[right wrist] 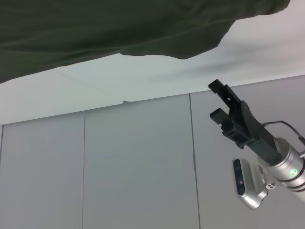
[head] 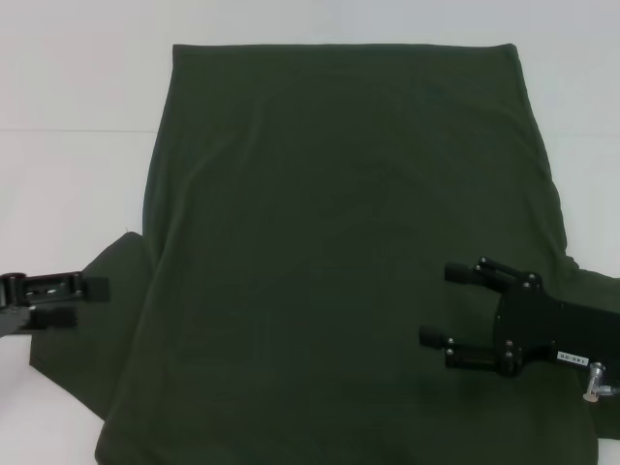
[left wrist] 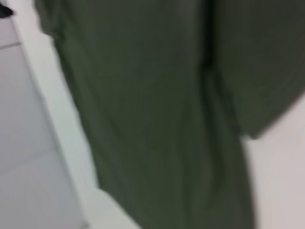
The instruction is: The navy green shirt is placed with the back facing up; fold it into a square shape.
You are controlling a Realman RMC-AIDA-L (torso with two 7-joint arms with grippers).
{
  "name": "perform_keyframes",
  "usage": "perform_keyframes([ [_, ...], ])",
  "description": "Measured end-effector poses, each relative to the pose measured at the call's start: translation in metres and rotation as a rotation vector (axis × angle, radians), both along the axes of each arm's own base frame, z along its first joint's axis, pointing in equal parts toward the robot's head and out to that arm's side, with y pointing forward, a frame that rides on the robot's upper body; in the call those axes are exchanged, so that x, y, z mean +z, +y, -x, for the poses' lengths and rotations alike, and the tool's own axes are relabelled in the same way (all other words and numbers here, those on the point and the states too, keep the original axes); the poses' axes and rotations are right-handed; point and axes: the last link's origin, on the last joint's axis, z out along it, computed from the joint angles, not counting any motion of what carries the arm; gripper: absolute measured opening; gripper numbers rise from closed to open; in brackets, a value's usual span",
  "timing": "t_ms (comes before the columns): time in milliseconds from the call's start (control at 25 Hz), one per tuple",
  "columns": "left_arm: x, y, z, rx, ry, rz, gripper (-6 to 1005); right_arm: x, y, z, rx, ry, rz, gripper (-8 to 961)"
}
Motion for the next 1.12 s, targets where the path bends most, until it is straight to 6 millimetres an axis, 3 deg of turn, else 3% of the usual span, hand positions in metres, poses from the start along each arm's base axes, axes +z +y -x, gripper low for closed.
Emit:
perform_keyframes([
  [360, 0.010, 0.012, 0.024, 0.210, 0.191, 0.005, 939, -0.001, 0.000, 0.000, 0.007, -0.007, 0.007, 941],
  [1120, -0.008, 0.039, 0.035, 0.206, 0.369, -0.017, 927, -0.002, 0.002, 0.002, 0.010, -0.009, 0.008, 942],
])
